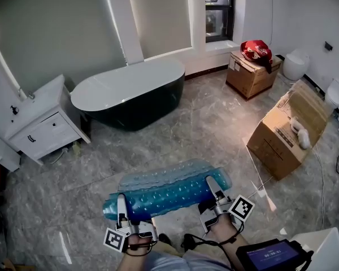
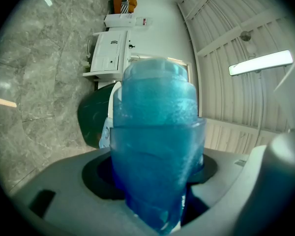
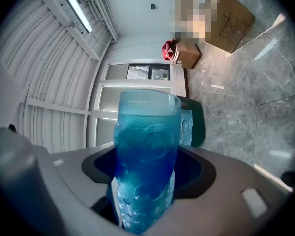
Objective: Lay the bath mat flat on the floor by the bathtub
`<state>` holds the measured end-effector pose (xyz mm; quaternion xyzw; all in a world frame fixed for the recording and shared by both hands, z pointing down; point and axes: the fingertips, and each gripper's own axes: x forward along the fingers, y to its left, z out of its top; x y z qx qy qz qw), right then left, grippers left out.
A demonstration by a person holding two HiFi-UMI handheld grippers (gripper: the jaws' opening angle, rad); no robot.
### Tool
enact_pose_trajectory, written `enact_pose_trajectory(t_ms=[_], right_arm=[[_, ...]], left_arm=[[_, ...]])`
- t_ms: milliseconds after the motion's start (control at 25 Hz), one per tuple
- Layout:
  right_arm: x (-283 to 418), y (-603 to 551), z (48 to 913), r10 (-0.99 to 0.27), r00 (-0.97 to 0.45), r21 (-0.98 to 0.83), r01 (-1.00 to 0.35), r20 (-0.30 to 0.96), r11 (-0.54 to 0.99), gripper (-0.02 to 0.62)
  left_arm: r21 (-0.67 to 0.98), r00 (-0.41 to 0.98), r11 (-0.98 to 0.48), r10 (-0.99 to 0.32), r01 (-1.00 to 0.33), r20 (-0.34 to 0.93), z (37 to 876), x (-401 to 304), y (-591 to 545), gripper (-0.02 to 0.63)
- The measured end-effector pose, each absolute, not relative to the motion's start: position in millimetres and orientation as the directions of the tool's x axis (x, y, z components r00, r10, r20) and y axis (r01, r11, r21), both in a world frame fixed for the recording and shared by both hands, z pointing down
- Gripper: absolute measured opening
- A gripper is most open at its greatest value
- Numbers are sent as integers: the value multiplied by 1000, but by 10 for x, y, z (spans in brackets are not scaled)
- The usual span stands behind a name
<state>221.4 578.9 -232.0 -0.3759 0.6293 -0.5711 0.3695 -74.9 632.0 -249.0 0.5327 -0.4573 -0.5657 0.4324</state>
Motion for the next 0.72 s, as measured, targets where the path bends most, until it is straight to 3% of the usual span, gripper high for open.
enact_pose_trajectory(t_ms=[720], right_arm=[[828, 3897, -1926, -912, -411, -998, -62, 13, 13, 321]], left_arm=[[985, -27, -170, -985, 30, -170, -2105, -2149, 4314, 310]])
